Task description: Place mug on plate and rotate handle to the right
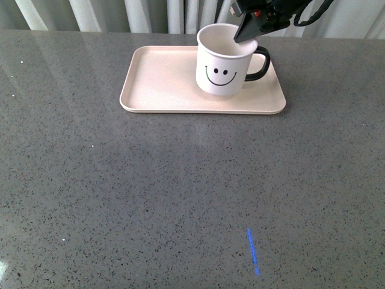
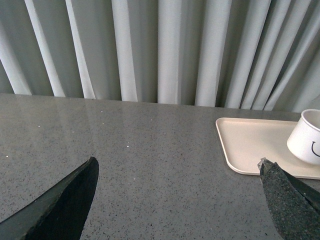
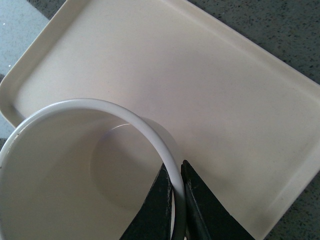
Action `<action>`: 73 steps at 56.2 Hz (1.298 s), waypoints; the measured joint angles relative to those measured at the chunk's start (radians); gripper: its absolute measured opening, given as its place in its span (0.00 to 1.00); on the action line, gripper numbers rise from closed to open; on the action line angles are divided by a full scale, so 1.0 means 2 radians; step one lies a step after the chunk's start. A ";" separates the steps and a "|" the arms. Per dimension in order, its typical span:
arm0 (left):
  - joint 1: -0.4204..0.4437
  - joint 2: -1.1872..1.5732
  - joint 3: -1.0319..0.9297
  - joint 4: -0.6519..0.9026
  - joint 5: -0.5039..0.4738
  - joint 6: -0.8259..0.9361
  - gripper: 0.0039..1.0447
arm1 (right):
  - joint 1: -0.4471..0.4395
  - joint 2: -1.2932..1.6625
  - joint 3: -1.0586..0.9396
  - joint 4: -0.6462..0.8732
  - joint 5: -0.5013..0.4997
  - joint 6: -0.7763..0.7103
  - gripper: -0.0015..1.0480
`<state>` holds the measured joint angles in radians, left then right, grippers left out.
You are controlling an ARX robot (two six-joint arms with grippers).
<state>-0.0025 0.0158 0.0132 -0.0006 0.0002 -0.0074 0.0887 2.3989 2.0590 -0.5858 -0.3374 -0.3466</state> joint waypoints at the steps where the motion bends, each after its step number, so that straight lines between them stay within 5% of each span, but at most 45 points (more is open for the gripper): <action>1: 0.000 0.000 0.000 0.000 0.000 0.000 0.91 | 0.001 0.001 0.001 0.000 0.000 -0.001 0.02; 73: 0.000 0.000 0.000 0.000 0.000 0.000 0.91 | 0.010 0.024 0.018 -0.015 -0.005 -0.057 0.02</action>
<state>-0.0025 0.0158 0.0132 -0.0006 0.0002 -0.0074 0.1097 2.4477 2.0953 -0.6159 -0.3477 -0.4614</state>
